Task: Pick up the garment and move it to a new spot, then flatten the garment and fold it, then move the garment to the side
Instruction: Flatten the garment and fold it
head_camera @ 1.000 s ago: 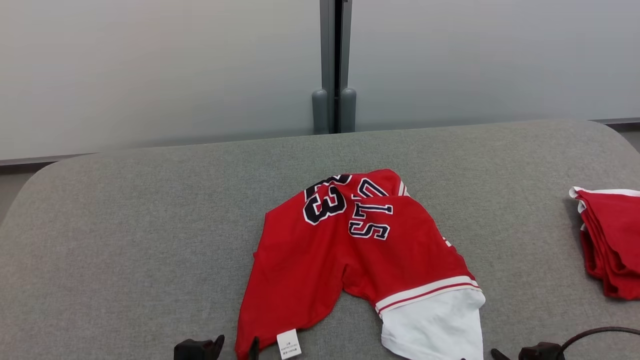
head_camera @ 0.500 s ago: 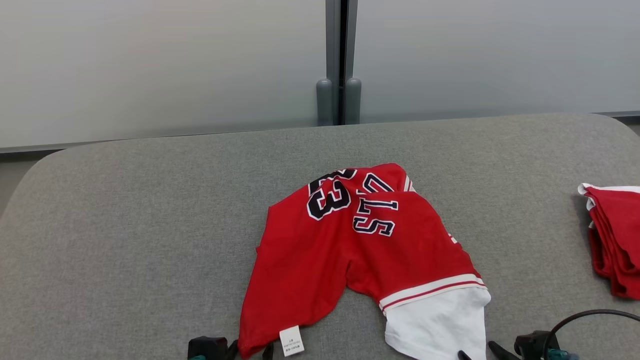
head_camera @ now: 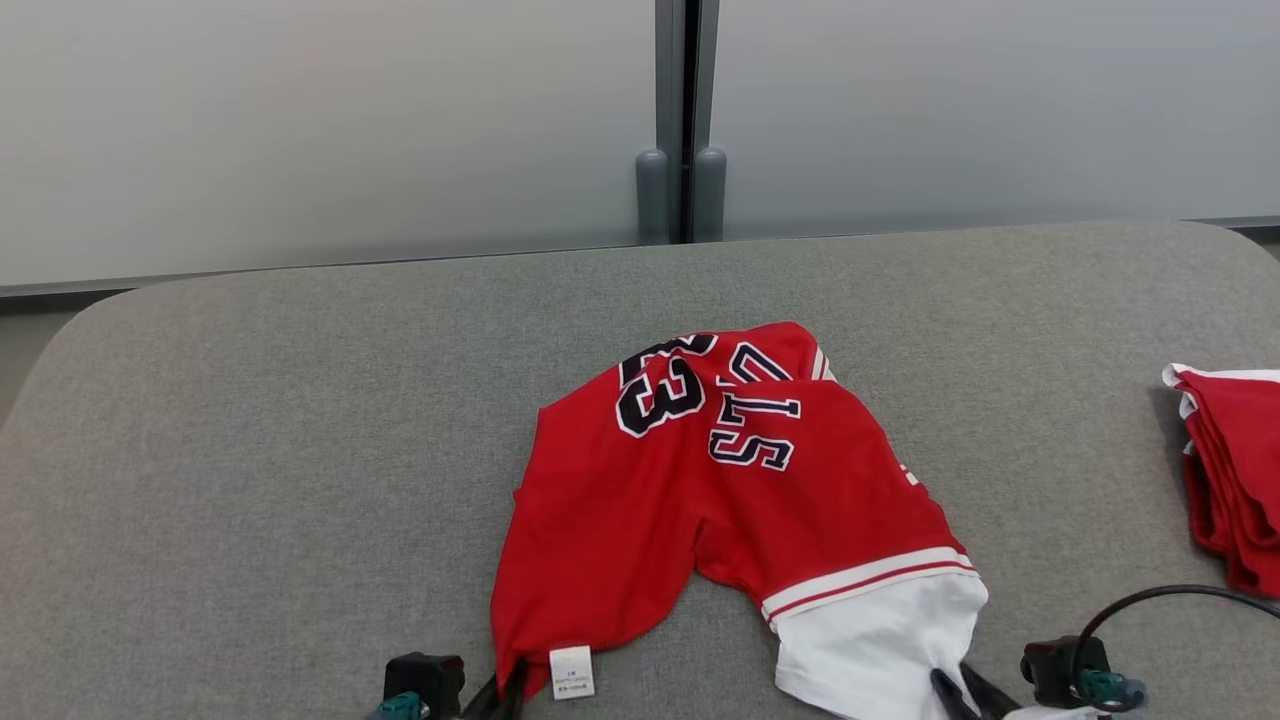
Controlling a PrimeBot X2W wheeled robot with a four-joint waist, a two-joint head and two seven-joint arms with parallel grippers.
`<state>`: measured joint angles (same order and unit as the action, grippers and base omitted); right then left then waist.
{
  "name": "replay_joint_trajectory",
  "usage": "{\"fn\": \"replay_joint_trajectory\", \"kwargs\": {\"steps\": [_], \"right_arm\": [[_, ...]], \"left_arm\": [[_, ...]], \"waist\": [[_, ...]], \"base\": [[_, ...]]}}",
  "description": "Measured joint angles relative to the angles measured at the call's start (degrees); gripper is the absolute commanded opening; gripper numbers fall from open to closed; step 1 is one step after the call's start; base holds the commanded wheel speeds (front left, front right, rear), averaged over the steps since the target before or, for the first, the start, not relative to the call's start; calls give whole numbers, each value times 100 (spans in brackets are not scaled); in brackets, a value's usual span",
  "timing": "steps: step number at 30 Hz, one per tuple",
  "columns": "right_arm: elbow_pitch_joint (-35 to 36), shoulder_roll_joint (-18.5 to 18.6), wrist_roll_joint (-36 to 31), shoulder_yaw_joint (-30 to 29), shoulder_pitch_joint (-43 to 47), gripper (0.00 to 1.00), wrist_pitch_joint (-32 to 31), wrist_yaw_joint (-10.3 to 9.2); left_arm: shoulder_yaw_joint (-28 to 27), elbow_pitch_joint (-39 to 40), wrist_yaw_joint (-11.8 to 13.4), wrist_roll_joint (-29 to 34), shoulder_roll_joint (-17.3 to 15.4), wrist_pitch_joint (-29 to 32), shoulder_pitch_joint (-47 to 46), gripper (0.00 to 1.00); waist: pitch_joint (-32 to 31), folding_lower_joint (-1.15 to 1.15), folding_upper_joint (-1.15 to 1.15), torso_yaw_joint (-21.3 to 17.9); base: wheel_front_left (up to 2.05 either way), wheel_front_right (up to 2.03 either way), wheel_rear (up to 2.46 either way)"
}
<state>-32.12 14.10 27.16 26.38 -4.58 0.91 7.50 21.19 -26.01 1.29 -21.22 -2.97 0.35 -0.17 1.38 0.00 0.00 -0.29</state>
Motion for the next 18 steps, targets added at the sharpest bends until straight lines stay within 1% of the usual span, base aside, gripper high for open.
{"fn": "replay_joint_trajectory", "kwargs": {"steps": [5,8,11,13,18], "right_arm": [[38,-47,521,156,-86,0,144,0],[431,89,938,-8,-107,0,390,0],[1148,398,1337,-287,-158,0,571,-1],[1719,666,1551,-502,-154,0,576,-1],[3197,1173,1855,-1291,-152,0,442,-1]], "left_arm": [[-12,-29,-48,-25,-38,-111,-23,0],[-57,197,-46,-53,-107,-190,-20,0],[-147,667,-16,-63,-243,-219,5,0],[-204,1128,32,-64,-361,-179,44,0],[-345,2653,191,-51,-651,202,85,0]], "waist": [[-102,0,0,-14],[-170,0,0,-41],[-248,0,0,-74],[-292,0,0,-114],[-369,0,0,-224]], "base": [[0,0,0],[0,0,0],[0,0,0],[0,0,0],[0,0,0]]}}
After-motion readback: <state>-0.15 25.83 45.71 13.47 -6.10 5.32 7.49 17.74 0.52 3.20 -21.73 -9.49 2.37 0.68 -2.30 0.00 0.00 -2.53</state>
